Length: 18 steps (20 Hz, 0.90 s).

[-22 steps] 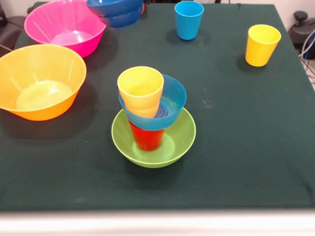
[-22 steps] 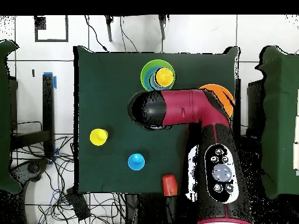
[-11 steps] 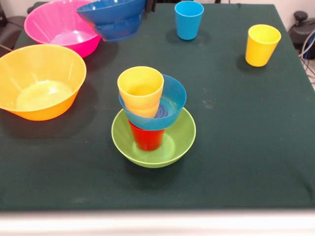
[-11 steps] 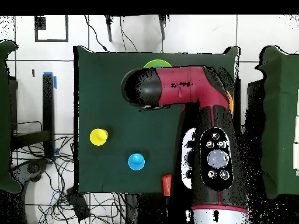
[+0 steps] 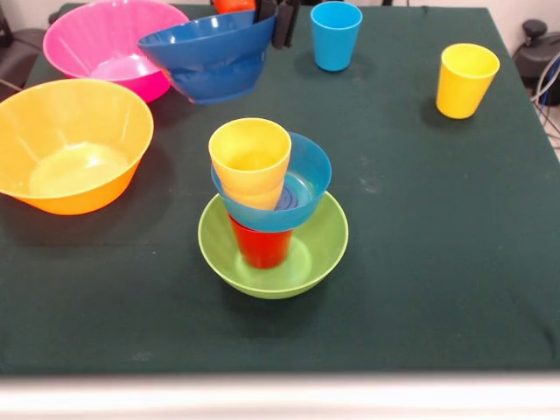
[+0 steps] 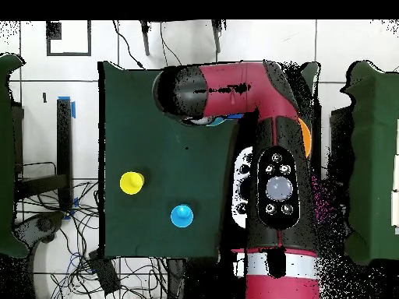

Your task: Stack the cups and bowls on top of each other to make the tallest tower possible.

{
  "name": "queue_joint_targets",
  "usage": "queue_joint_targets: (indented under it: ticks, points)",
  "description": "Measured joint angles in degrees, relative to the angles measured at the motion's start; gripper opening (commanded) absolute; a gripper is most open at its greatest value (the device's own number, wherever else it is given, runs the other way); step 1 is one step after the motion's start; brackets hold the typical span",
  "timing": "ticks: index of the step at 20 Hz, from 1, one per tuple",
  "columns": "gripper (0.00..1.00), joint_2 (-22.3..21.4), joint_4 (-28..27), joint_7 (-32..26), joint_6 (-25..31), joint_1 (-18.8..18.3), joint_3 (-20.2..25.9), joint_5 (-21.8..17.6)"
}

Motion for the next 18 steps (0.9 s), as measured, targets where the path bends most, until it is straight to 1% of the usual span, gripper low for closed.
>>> queue_joint_targets:
  ticks: [1,2,7,8,13,18]
  points:
    - [0.00,0.26,-0.56,0.00,0.55,0.17,-0.01,-0.05]
    - [0.00,1.16,-2.39,0.00,2.24,0.71,-0.01,-0.11]
    - [0.00,2.70,-5.31,0.00,5.08,1.51,0.00,-0.17]
    - [0.00,3.31,-6.41,0.00,6.35,1.76,0.00,-0.19]
    - [0.00,4.52,-8.30,0.00,8.22,2.03,-0.01,-0.23]
    - [0.00,4.95,-8.76,0.00,9.15,2.01,-0.02,-0.23]
